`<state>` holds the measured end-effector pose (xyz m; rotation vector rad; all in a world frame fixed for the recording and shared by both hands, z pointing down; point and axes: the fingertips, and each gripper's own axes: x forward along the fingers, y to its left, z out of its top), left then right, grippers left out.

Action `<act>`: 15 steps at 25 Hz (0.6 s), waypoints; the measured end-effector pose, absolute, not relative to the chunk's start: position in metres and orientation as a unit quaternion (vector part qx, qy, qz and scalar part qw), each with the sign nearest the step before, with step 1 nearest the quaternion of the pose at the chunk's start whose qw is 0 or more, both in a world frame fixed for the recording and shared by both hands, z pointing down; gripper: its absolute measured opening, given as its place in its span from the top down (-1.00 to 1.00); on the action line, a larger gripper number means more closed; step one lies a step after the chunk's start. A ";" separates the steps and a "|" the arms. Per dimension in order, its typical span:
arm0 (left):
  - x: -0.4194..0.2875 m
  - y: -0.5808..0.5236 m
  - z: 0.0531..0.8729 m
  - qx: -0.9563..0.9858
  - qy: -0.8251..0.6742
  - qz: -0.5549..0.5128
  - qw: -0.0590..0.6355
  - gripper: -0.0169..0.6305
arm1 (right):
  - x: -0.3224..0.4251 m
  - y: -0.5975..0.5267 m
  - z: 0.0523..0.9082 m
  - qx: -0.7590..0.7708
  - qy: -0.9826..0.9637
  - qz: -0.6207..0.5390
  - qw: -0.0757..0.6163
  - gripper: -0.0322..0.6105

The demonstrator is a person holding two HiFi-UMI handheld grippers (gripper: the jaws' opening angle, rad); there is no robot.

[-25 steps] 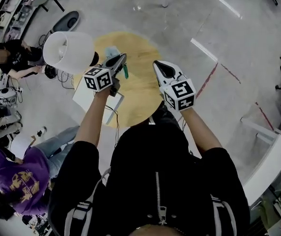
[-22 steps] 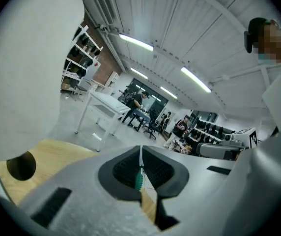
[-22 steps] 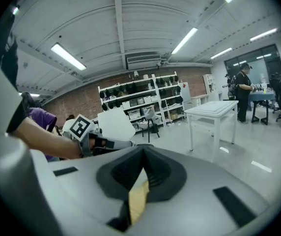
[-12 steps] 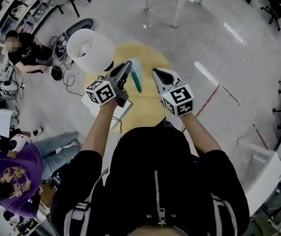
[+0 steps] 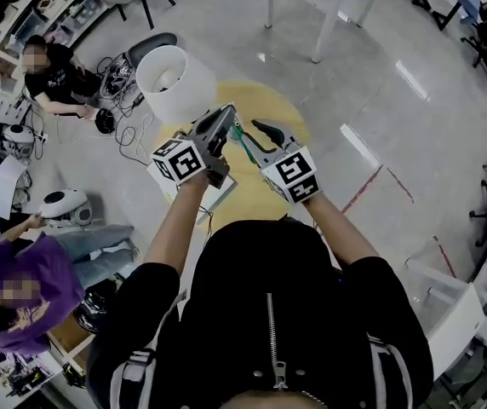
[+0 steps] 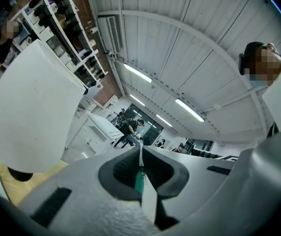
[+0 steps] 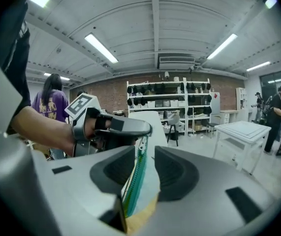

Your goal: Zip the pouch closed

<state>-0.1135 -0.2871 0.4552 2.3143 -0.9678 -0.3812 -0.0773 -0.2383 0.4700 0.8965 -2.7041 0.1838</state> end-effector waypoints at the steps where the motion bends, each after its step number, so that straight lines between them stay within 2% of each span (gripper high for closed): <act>1: -0.113 -0.286 0.455 0.870 -0.365 -0.147 0.299 0.91 | -0.080 -0.238 0.470 0.311 -0.938 0.057 0.144 0.55; 9: -0.107 -0.279 0.453 0.863 -0.363 -0.171 0.306 0.91 | -0.094 -0.244 0.471 0.327 -0.932 0.041 0.150 0.55; 13: -0.109 -0.280 0.448 0.862 -0.361 -0.176 0.309 0.91 | -0.099 -0.245 0.468 0.325 -0.933 0.042 0.148 0.69; 15: -0.110 -0.280 0.446 0.862 -0.357 -0.178 0.313 0.91 | -0.101 -0.245 0.467 0.324 -0.934 0.046 0.144 0.69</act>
